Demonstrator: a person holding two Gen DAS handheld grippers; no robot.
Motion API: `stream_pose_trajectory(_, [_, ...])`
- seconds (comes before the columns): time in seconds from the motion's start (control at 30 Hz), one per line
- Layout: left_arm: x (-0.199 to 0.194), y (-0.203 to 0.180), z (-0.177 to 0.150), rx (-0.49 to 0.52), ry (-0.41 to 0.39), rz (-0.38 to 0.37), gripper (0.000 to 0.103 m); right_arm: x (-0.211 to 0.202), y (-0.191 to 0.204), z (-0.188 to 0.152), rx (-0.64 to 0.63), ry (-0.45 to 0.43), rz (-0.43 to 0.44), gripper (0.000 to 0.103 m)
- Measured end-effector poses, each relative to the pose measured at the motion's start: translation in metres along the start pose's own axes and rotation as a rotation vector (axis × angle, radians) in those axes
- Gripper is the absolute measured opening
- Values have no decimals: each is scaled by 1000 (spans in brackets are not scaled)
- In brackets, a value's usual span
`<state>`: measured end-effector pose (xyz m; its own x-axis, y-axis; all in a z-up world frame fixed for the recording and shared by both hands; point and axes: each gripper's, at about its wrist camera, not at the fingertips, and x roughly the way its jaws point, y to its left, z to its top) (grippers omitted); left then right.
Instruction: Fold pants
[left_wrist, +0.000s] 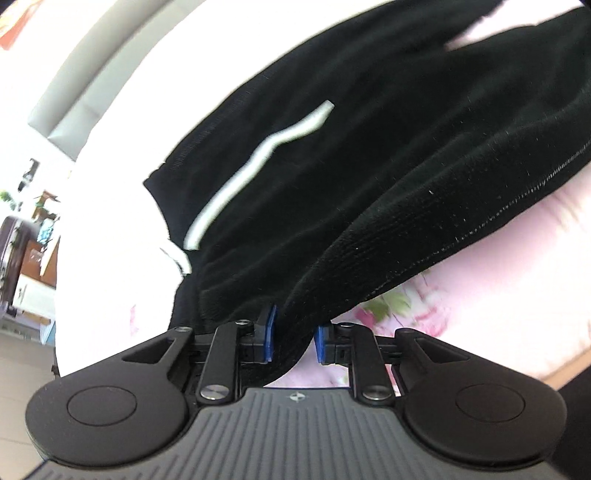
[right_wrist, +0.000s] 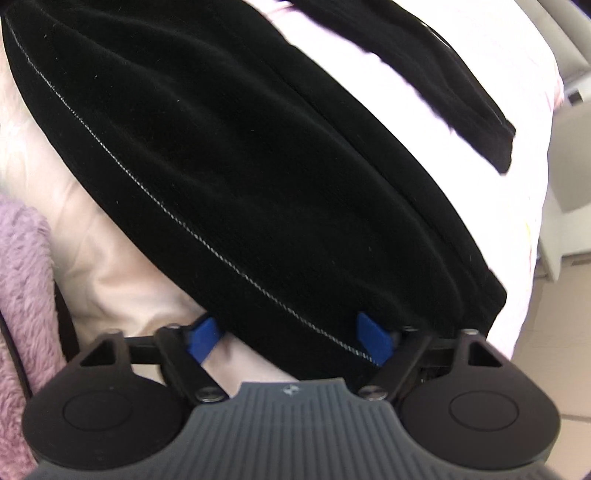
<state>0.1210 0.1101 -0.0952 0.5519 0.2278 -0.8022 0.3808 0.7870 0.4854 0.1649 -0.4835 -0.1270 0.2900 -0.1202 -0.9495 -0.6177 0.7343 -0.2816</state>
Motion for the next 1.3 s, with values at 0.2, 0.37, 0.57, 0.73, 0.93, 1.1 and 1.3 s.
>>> stream_pose_trajectory(0.2, [-22, 9, 8, -78, -77, 48, 23, -30, -5, -9, 118, -80, -13, 10])
stream_pose_trajectory(0.37, [-24, 38, 30, -151, -130, 70, 23, -77, -26, -4, 232, -204, -128, 4])
stream_pose_trajectory(0.57, [-26, 68, 76, -193, -148, 108, 22, -109, -62, 46, 281, -247, -292, 0])
stream_pose_trajectory(0.73, [-8, 90, 123, -205, -140, 148, 22, -97, -96, 104, 302, -254, -386, 0])
stream_pose_trajectory(0.93, [27, 105, 175, -215, -117, 167, 22, -65, -139, 178, 317, -226, -455, 0])
stream_pose_trajectory(1.1, [77, 122, 206, -206, -78, 172, 22, -23, -172, 237, 323, -217, -478, 0])
stream_pose_trajectory(1.3, [151, 129, 228, -183, 27, 123, 23, 51, -196, 306, 313, -160, -466, 0])
